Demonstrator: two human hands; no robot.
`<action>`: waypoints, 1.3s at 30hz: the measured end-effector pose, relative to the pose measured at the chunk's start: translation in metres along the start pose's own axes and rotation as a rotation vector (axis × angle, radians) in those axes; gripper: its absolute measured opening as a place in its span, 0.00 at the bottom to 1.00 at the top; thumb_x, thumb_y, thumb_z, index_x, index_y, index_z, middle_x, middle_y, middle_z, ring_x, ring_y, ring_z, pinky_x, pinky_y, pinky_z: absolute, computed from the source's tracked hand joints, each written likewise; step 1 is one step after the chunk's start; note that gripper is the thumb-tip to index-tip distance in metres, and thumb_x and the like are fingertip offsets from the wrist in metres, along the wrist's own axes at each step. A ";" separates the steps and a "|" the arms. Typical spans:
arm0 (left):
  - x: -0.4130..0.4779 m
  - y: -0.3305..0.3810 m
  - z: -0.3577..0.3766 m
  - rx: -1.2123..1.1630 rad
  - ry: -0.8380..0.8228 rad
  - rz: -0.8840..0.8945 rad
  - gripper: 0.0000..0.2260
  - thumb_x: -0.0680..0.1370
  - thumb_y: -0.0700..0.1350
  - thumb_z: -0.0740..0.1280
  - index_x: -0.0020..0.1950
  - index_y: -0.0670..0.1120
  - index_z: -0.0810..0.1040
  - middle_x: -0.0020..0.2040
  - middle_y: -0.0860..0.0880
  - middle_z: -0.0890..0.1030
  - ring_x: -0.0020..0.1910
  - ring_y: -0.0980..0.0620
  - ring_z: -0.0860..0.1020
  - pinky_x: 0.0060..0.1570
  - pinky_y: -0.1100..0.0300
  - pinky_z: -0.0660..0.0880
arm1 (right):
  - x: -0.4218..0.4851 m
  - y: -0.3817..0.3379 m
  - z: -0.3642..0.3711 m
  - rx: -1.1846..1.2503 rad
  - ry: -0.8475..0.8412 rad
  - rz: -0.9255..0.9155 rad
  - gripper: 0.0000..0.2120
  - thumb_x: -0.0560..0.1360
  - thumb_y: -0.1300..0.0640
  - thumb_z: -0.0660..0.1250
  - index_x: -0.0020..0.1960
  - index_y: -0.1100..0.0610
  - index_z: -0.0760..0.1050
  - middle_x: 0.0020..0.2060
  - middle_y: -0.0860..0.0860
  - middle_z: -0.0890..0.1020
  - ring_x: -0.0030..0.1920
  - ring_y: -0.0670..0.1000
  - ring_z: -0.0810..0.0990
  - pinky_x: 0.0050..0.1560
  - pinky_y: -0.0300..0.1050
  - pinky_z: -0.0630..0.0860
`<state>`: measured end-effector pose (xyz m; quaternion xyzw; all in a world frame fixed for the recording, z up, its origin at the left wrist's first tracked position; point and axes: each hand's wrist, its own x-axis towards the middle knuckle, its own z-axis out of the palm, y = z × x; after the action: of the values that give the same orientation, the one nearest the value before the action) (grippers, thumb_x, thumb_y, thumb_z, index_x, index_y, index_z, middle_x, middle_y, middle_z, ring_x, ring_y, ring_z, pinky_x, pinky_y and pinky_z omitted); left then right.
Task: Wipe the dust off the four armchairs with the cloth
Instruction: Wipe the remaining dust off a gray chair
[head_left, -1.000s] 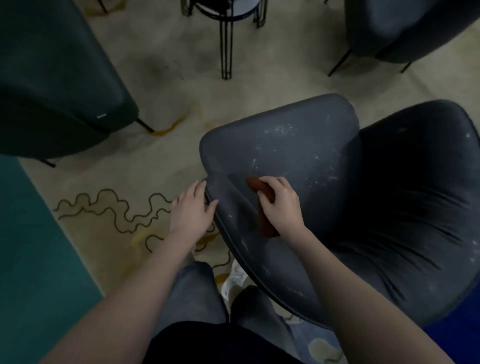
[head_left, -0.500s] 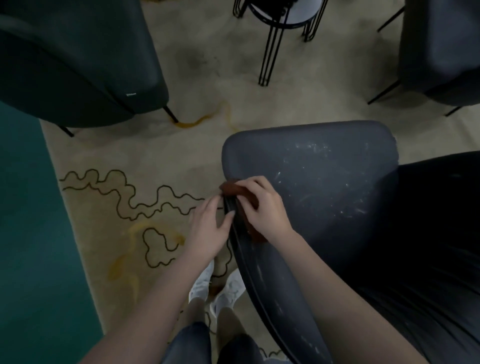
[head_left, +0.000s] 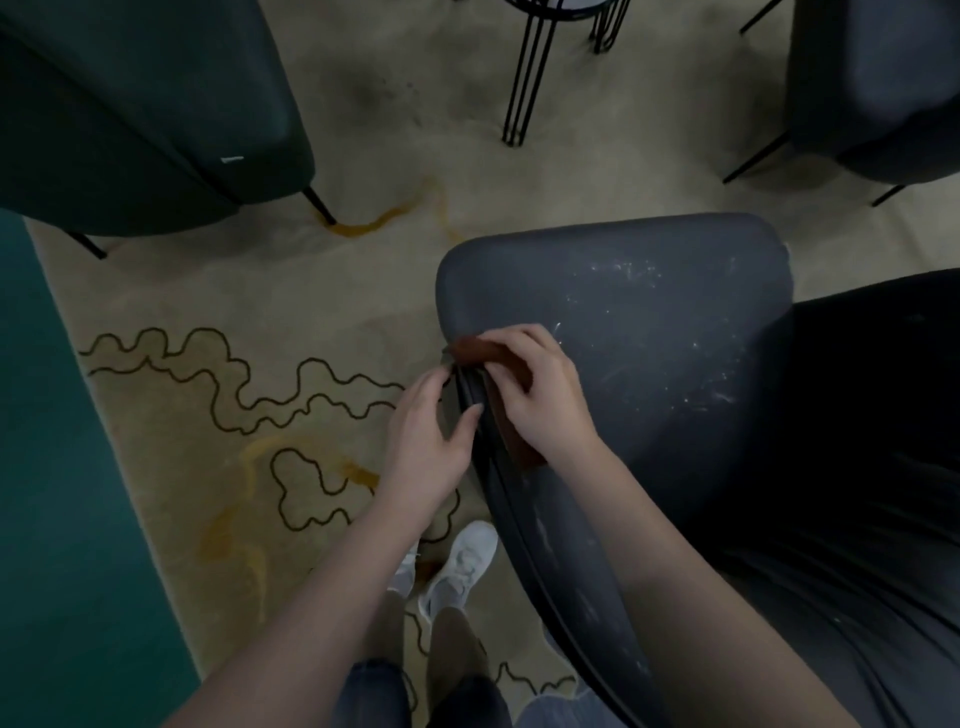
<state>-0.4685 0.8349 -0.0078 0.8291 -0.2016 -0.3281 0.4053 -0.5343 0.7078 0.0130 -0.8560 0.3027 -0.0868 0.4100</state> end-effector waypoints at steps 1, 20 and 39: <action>0.000 -0.001 -0.001 -0.012 -0.003 0.009 0.21 0.79 0.45 0.68 0.71 0.44 0.71 0.65 0.50 0.74 0.67 0.53 0.69 0.67 0.60 0.64 | -0.002 0.000 0.000 -0.003 -0.010 -0.010 0.13 0.76 0.64 0.65 0.59 0.57 0.79 0.55 0.49 0.78 0.56 0.48 0.78 0.59 0.39 0.73; -0.003 0.002 0.000 -0.063 -0.017 -0.039 0.22 0.81 0.48 0.66 0.74 0.48 0.67 0.72 0.51 0.70 0.71 0.54 0.67 0.71 0.56 0.64 | -0.101 0.006 -0.014 -0.097 0.023 0.027 0.13 0.77 0.59 0.63 0.59 0.54 0.79 0.59 0.48 0.76 0.62 0.47 0.75 0.62 0.37 0.73; -0.011 0.029 0.033 -0.107 0.204 -0.180 0.23 0.80 0.54 0.65 0.74 0.51 0.67 0.66 0.52 0.73 0.66 0.52 0.72 0.65 0.47 0.73 | -0.052 0.040 -0.016 0.072 0.054 0.066 0.12 0.79 0.61 0.65 0.61 0.54 0.78 0.56 0.47 0.77 0.56 0.44 0.77 0.59 0.33 0.72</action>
<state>-0.5014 0.8067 0.0042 0.8500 -0.0663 -0.2873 0.4365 -0.6001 0.7085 -0.0013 -0.8275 0.3386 -0.1071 0.4348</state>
